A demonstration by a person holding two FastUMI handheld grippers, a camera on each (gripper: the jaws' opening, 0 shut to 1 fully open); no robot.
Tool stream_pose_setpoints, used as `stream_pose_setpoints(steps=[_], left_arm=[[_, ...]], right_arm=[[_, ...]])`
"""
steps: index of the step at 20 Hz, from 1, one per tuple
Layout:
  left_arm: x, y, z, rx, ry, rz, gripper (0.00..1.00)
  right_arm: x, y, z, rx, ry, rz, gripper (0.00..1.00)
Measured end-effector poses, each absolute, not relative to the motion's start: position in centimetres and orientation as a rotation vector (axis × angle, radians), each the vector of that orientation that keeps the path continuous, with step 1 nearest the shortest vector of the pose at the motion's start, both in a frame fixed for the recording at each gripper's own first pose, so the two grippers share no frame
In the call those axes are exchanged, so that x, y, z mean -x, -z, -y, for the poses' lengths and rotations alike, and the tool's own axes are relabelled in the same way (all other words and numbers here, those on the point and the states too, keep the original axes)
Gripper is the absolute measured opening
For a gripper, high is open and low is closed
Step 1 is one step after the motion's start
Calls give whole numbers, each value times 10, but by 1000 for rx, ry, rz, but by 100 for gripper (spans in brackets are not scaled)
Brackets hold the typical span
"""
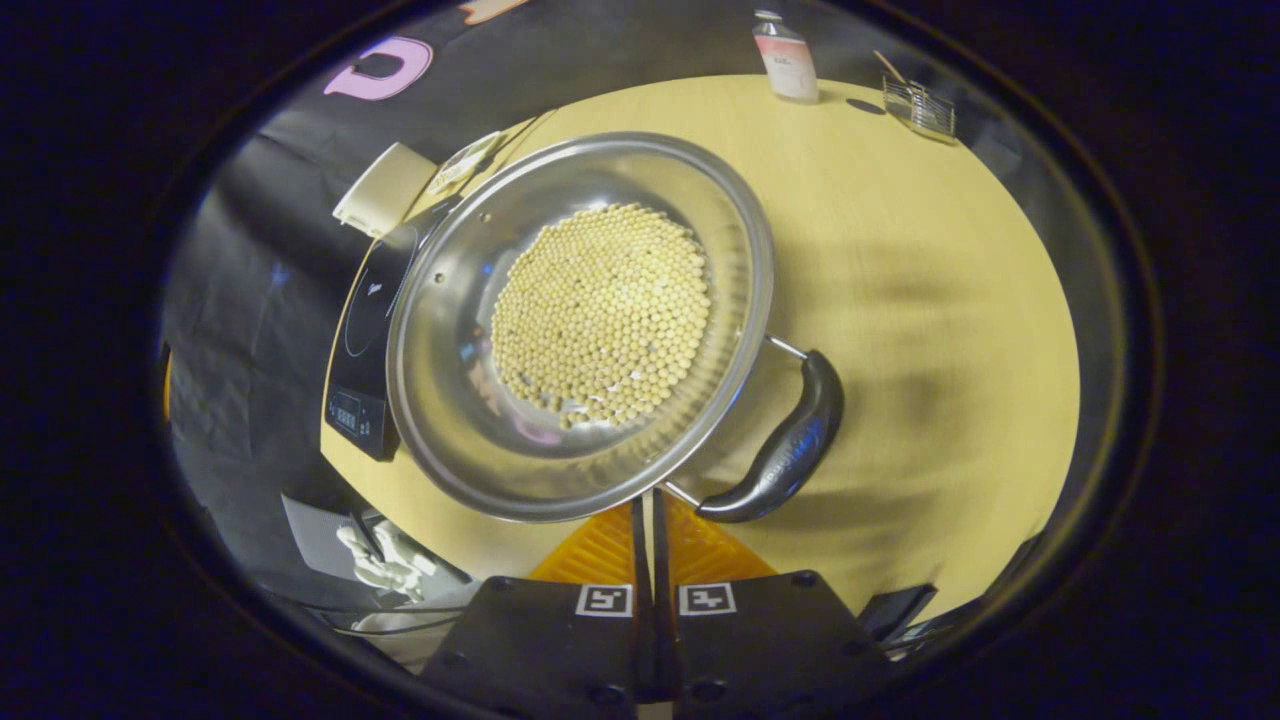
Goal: First push the handle of the pot to place it horizontally, then grasp the pot with both hands and set it on the induction cooktop.
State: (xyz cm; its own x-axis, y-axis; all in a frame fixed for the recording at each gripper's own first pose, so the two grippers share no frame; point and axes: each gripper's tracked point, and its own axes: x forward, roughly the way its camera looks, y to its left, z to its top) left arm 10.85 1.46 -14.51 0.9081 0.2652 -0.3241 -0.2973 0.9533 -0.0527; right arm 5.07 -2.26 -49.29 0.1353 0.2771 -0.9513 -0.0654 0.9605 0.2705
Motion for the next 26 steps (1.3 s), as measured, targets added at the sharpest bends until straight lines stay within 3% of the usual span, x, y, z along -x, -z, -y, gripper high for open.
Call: stream_pose_setpoints(steps=[3, 4, 5, 8, 9, 10, 13, 17, 18, 19, 26], left_arm=[[-105, 145, -8, 95, -310, -325, 95], [-104, 143, -8, 89, -315, -323, 91], [-103, 143, -8, 83, -322, -325, 95], [-101, 142, -9, 79, -344, -324, 95], [-100, 142, -9, 77, -350, -326, 91], [-99, 141, -9, 72, -354, -329, 95], [-99, 141, -9, 54, -355, -335, 95], [-103, 145, -4, 58, -336, -358, 95], [-104, 145, -3, 54, -329, -362, 99], [-106, 145, -2, 48, -319, -366, 95], [-124, 168, 12, 97, -196, -417, 95]], right_arm=[[-61, 496, 34, -162, -261, -1408, 3], [-63, 496, 36, -157, -263, -1407, 3], [-66, 497, 40, -151, -263, -1407, 3], [-75, 498, 47, -142, -263, -1403, 0], [-79, 499, 50, -142, -262, -1401, 2], [-82, 500, 51, -143, -260, -1398, 3], [-93, 502, 58, -162, -238, -1389, 2], [-100, 500, 62, -205, -209, -1372, 3], [-100, 498, 63, -206, -204, -1365, 3], [-100, 497, 63, -208, -200, -1359, 2], [-99, 479, 66, -223, -121, -1302, 3]])
